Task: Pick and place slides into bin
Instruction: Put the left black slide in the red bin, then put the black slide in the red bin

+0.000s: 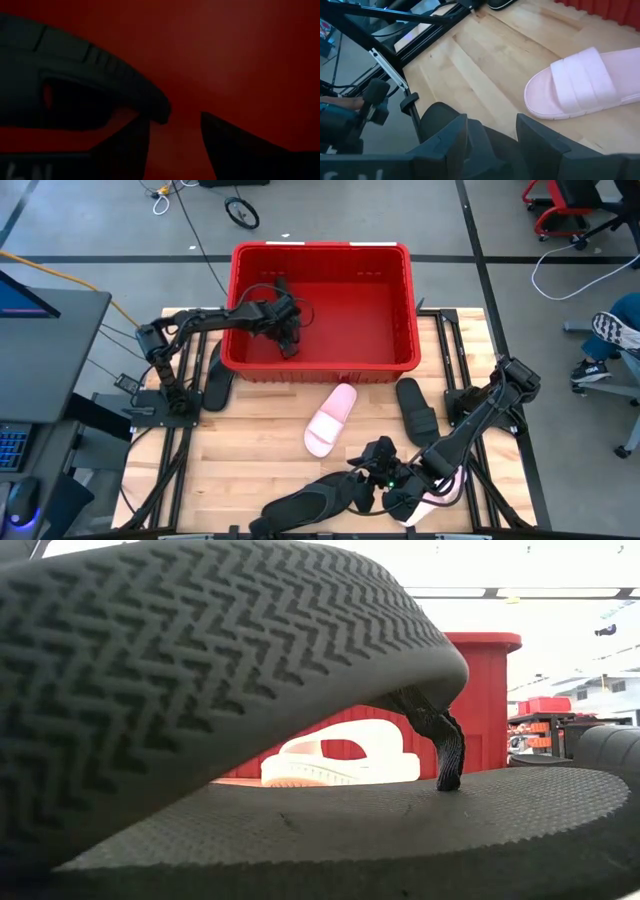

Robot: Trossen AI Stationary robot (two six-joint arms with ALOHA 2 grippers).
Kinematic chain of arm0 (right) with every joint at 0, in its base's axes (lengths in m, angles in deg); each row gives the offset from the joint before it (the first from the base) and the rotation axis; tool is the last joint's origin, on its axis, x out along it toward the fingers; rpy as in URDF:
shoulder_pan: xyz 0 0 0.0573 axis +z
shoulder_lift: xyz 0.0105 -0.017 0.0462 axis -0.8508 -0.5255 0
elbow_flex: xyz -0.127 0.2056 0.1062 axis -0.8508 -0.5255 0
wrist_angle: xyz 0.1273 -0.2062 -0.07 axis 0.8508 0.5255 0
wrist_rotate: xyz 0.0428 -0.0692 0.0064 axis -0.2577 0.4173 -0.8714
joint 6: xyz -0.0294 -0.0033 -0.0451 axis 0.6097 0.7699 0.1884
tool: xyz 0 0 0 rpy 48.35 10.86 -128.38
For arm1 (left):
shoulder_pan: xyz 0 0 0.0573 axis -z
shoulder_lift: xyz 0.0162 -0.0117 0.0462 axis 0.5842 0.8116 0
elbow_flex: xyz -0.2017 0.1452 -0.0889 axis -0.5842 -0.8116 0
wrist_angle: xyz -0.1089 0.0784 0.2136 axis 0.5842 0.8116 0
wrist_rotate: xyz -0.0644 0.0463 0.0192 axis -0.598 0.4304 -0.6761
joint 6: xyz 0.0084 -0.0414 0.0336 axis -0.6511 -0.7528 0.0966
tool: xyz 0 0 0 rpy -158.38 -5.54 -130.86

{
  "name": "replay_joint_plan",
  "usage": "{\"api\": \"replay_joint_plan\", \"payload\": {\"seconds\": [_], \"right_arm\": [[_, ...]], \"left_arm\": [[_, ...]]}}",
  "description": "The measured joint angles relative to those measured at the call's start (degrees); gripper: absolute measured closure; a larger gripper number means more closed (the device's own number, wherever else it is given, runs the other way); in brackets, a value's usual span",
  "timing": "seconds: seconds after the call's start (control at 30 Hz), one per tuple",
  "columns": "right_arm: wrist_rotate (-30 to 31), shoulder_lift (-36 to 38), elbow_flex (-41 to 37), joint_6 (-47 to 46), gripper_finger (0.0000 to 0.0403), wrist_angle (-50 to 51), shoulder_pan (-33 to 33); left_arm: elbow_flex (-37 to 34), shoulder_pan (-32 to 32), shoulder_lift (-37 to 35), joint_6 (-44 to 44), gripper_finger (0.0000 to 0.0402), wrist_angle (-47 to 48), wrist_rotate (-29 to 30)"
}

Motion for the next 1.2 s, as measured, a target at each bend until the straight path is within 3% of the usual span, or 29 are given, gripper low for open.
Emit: {"api": "replay_joint_plan", "payload": {"seconds": [0.2,0.6,0.8,1.0,1.2], "right_arm": [[-0.06,-0.01,0.00,0.02,0.0227,0.01,0.08],[-0.49,-0.01,0.00,0.71,0.0227,0.05,0.08],[-1.83,-0.01,0.00,-2.45,0.0227,3.09,0.02],[-14.69,-0.48,0.04,-7.77,0.0227,4.97,2.86],[-23.46,-3.12,0.04,-14.67,0.0229,15.46,9.69]], "left_arm": [[0.01,1.48,0.00,0.00,0.0229,-4.90,-5.56],[2.77,2.23,-0.19,-9.30,0.0240,-4.07,-4.89],[17.28,2.31,-0.42,-11.46,0.0259,1.71,-2.87],[37.50,4.91,-0.50,-15.48,0.0271,7.69,-4.38],[54.01,11.20,-0.59,-14.80,0.0271,12.49,-5.58]]}}
